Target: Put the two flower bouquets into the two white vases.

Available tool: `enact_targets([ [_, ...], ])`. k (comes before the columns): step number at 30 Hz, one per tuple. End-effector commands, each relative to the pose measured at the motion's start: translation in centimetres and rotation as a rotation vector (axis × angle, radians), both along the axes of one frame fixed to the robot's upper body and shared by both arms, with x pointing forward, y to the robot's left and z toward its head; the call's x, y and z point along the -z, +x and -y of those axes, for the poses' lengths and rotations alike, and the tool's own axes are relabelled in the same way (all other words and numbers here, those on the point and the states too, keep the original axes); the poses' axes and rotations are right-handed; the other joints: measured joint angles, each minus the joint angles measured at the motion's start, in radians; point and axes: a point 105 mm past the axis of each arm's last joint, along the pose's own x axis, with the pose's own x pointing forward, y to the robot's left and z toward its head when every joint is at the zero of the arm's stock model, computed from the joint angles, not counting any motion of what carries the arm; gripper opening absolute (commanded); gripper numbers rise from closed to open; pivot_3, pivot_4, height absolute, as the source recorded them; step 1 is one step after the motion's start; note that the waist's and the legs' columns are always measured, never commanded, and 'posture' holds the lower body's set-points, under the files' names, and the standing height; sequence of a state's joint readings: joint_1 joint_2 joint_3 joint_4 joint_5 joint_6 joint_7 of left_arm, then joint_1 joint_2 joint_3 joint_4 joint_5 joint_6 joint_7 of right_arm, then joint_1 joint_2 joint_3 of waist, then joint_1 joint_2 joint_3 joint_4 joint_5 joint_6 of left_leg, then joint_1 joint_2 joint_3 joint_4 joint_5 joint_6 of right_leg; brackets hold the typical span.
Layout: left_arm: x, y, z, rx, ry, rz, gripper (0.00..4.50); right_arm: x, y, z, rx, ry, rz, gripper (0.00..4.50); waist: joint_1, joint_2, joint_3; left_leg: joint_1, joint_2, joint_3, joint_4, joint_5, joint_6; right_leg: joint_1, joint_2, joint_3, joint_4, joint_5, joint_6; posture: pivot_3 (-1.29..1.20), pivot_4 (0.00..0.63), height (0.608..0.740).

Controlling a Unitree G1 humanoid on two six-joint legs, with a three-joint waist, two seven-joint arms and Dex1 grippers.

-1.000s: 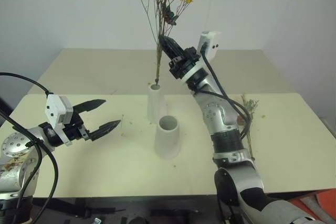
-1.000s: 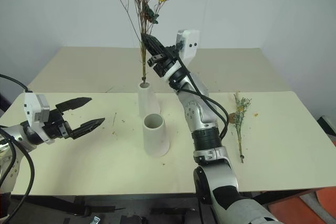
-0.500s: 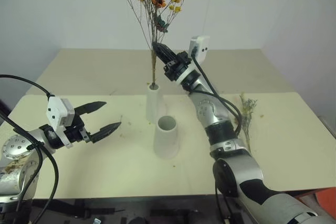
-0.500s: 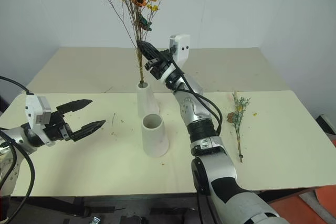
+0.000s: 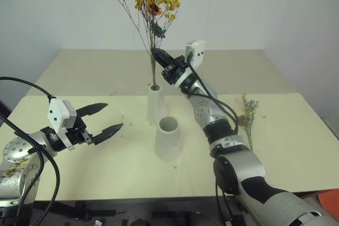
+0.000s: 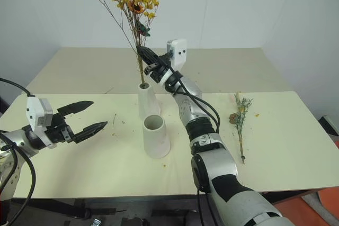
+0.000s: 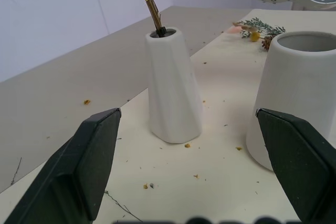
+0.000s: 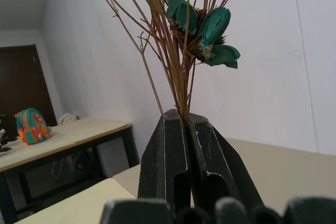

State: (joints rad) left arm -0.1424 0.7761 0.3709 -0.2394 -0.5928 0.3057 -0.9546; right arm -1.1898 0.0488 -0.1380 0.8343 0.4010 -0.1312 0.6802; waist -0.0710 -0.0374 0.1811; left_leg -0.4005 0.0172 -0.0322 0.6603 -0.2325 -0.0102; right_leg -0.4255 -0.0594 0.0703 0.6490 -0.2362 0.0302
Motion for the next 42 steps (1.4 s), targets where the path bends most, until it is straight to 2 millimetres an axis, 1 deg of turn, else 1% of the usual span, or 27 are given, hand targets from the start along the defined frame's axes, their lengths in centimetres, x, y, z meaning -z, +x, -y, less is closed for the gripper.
enact_targets([
  [1,-1.0,-0.5,0.2,0.012,0.004,0.047,4.5,-1.1,-0.5,0.1,0.005,0.015,0.066,0.04,0.0,0.0,0.0,0.0,0.0,0.0,0.0,0.0,0.0,0.0,0.0,0.0,0.0,0.0,0.0,0.0,0.15,0.74],
  [7,-0.9,-0.4,0.1,0.011,0.009,0.045,4.5,-0.4,-0.5,0.4,0.006,0.013,0.058,0.04,0.0,0.0,0.0,0.0,0.0,0.0,0.0,0.0,0.0,0.0,0.0,0.0,0.0,0.0,0.0,0.0,0.15,0.74],
  [18,-0.8,-0.2,0.1,0.019,0.015,0.042,4.5,1.1,-0.7,0.1,-0.011,-0.014,0.036,0.04,0.0,0.0,0.0,0.0,0.0,0.0,0.0,0.0,0.0,0.0,0.0,0.0,0.0,0.0,0.0,0.0,0.15,0.74],
  [25,-0.7,-0.2,0.3,0.026,0.015,0.038,4.5,1.4,-0.7,0.3,-0.007,-0.007,0.036,0.04,-0.001,0.0,0.0,0.0,0.0,0.0,0.0,0.0,0.0,0.0,0.0,0.0,0.0,0.0,0.0,0.0,0.15,0.74],
  [27,-0.7,-0.2,0.2,0.026,0.015,0.038,4.5,1.3,-0.5,0.7,0.004,0.015,0.025,0.55,0.0,0.0,0.0,0.0,0.0,0.0,0.0,0.0,0.0,0.0,0.0,0.0,0.0,0.0,0.0,0.0,0.15,0.74],
  [28,-0.7,-0.1,0.2,0.026,0.016,0.038,4.5,1.1,-0.4,0.9,0.002,0.028,0.02,0.73,0.0,0.0,0.0,0.0,0.0,0.0,0.0,0.0,0.0,0.0,0.0,0.0,0.0,0.0,0.0,0.0,0.15,0.74],
  [30,-0.6,-0.1,0.2,0.025,0.018,0.038,4.5,1.0,-0.4,1.1,0.009,0.031,0.028,1.35,0.0,0.0,0.0,0.0,0.0,0.0,0.0,0.0,0.0,0.0,0.0,0.0,0.0,0.0,0.0,0.0,0.15,0.74],
  [36,-0.8,0.2,-0.4,0.011,0.031,0.048,4.5,1.2,-0.6,1.6,-0.003,0.002,0.048,3.39,0.0,0.0,0.0,0.0,0.0,0.0,0.0,0.0,0.0,0.0,0.0,0.0,0.0,0.0,0.0,0.0,0.15,0.74],
  [39,-0.9,0.3,-0.7,0.006,0.035,0.051,4.5,1.5,-0.8,2.0,-0.006,-0.011,0.055,4.49,0.0,0.0,0.0,0.0,0.0,0.0,0.0,0.0,0.0,0.0,0.0,0.0,0.0,0.0,0.0,0.0,0.15,0.74],
  [42,-0.9,0.3,-0.7,0.005,0.035,0.055,4.5,1.5,-1.1,2.6,-0.008,-0.013,0.075,4.49,0.001,0.0,0.0,0.0,0.0,0.0,0.0,0.0,0.0,0.0,0.0,0.0,0.0,0.0,0.0,0.0,0.15,0.74],
])
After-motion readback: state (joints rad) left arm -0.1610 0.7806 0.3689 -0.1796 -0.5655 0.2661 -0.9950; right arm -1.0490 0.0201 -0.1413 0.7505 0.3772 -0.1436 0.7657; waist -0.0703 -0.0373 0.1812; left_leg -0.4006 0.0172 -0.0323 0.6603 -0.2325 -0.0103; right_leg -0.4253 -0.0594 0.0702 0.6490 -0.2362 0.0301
